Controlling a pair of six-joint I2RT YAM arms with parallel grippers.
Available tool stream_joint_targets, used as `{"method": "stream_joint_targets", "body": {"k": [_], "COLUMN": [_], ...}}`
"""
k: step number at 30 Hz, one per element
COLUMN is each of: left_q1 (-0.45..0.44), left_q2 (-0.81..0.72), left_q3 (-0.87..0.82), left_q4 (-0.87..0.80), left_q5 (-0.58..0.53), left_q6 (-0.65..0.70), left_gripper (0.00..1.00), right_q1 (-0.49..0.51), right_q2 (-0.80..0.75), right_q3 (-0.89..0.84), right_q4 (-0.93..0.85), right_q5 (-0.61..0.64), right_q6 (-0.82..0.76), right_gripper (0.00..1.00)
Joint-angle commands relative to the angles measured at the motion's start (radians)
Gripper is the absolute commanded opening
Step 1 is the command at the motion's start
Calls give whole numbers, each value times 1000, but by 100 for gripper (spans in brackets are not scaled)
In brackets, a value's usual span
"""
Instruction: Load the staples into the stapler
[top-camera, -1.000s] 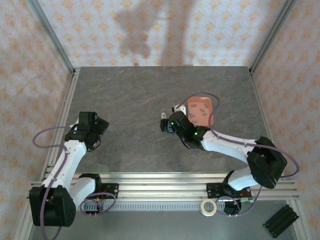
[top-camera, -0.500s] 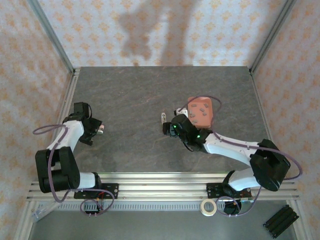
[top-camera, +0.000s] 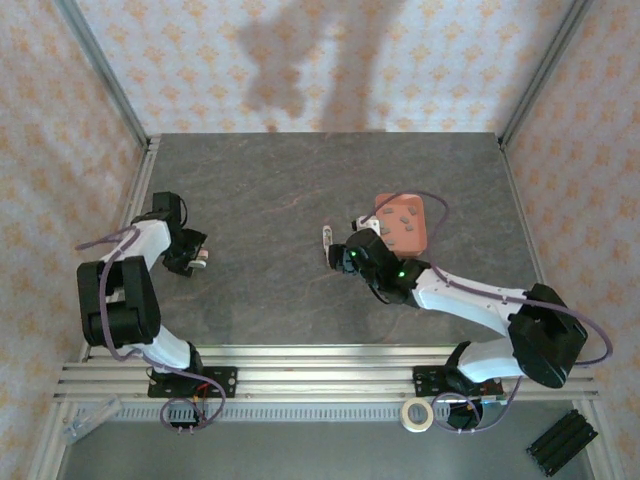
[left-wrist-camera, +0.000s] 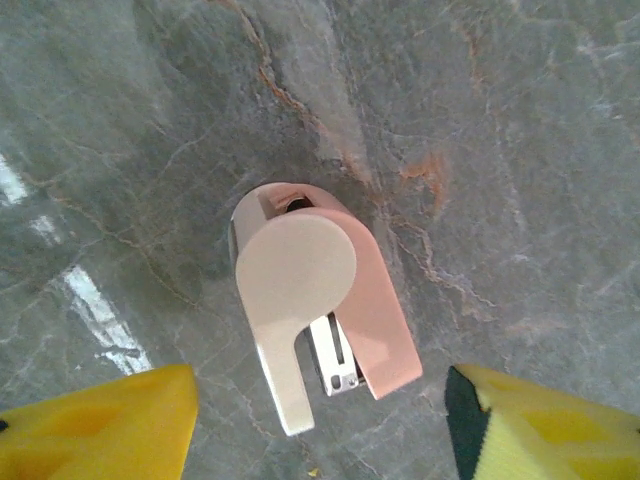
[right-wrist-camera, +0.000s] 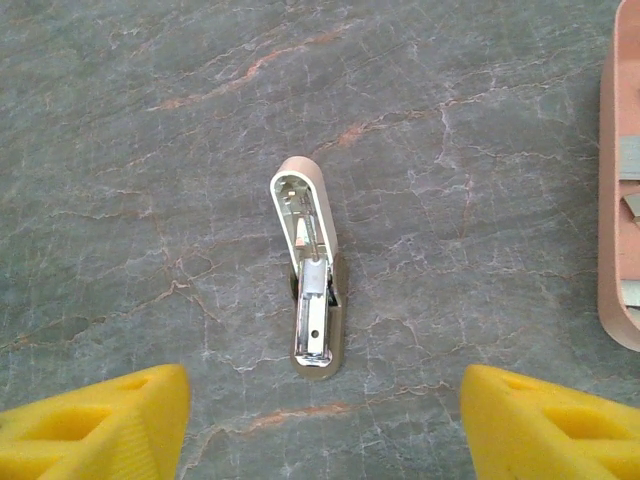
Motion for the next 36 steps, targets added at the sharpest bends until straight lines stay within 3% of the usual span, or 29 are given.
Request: {"method": "stream_joint_targets", "body": {"k": [1,4,10,17,20,31,36], "left_q1": [11,11,10,-19,-65,-305,-408], "left_q2": [48,76,123,23,-49,-266,-325], "left_q3": [46,50,21,-57,-117,-245,-343], "left_q4": [-9,11,66,83,111,179,387], "left_q5": [14,13,44,61,78,163,238], "left_q6": [-27,-29,-37,-66,-113,-183,-269], "left_gripper": [65,63,50,36,32,31,29], "right_q1": [-5,-5,-5,-5,-5,-5,0], "right_q2": [-41,-54,-62,-69,-80,-132,-111], "right_q3": [-17,-22,-28,-33,-39,-99,-114], "right_q4": [-39,-54,-55,-47,-38,38,134], "right_q5": [58,75,91,102,93,-5,-129], "right_q6": [0,-2,-20,-13,-3,-4,7], "right_gripper": [71,71,71,71,71,71,70]}}
